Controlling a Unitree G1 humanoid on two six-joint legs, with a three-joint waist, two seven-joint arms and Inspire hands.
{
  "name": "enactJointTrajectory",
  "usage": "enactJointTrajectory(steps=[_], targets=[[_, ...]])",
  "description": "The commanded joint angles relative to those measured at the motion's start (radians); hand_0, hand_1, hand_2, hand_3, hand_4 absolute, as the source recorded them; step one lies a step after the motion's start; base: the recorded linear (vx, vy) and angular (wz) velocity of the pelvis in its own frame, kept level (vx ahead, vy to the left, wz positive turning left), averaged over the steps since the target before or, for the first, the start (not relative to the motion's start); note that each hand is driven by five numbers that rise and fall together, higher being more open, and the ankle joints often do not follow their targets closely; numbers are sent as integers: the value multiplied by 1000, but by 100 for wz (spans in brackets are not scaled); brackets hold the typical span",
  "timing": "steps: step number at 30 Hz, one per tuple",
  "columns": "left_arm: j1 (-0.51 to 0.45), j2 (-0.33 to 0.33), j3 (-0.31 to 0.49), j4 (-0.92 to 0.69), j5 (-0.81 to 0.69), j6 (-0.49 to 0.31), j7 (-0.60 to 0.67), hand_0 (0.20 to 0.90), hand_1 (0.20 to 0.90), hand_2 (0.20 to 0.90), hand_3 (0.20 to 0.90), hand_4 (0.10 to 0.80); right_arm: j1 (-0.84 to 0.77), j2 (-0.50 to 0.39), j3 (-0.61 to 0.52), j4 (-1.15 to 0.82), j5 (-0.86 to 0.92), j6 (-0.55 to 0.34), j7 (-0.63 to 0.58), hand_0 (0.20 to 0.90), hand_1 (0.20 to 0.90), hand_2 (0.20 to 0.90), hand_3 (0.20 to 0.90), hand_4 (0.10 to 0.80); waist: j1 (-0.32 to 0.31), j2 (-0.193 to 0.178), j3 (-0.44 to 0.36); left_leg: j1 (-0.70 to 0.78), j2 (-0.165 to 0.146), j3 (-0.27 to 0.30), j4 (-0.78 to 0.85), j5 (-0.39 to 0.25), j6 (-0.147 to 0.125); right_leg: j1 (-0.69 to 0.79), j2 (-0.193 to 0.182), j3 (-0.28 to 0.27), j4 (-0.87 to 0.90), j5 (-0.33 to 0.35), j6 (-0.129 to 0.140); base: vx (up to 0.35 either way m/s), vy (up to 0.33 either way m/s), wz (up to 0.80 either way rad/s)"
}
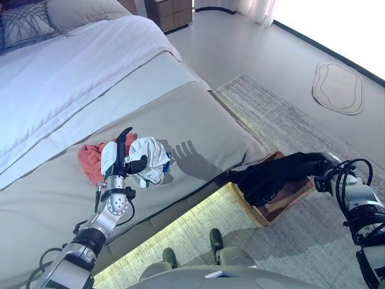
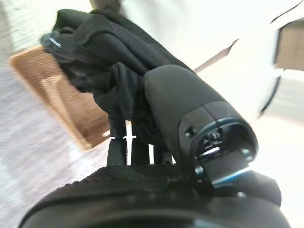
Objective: Pick up the clothes from the bed and place them into the basket
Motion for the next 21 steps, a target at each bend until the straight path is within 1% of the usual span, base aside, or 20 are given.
enactJointTrajectory(steps=[1,4,9,10,11,13,15,21], targets=[[-100,45,-42,-12,-15,-94,51,900,900,900,900,800,-130,-47,-9,54,-82,-81,-67,300,300,300,200,100,16,-30,-68,-35,17,-95,11,-7,-34,1,-31,-45,78,-44,7,0,0,0],[-100,49,-50,-13,-21,-97,60,900,900,900,900,800,-127,-47,-13,107,-103,-84,-107,300,300,300,200,100,19,-27,-61,-36,16,-97,11,-6,-33,0,-33,-46,79,-43,7,0,0,0],[-99,59,-47,-16,-24,-103,47,900,900,900,900,800,-115,-60,-25,120,-117,-92,-111,300,300,300,200,100,21,-27,-56,-37,16,-99,10,-7,-32,0,-35,-47,78,-43,8,2,-14,2],[-99,64,-47,-19,-27,-103,40,900,900,900,900,800,-114,-67,-22,125,-129,-130,-94,432,432,432,354,254,22,-27,-56,-37,16,-99,10,-7,-32,0,-34,-47,78,-43,8,22,-32,0],[-100,68,-48,-26,-30,-99,35,900,900,900,900,800,-114,-70,-18,116,-134,-152,-84,900,900,900,900,800,23,-28,-57,-38,17,-101,11,-6,-32,0,-35,-48,79,-44,8,0,0,0],[-101,72,-51,-31,-33,-98,34,900,900,900,900,800,-121,-72,-6,87,-132,-152,-68,900,900,900,900,800,23,-28,-56,-41,17,-102,13,-6,-32,-2,-34,-48,81,-45,7,0,0,0],[-100,67,-50,-34,-34,-92,32,900,900,900,900,800,-117,-76,8,44,-144,-174,-48,900,900,900,900,800,21,-29,-56,-42,17,-105,15,-6,-32,-4,-33,-47,81,-45,6,0,0,0],[-84,53,-41,-34,-24,-88,37,900,900,900,900,800,-84,-79,14,-30,-184,-182,-43,900,900,900,900,800,19,-31,-56,-46,18,-108,17,-5,-33,-6,-32,-48,85,-49,5,0,0,0]])
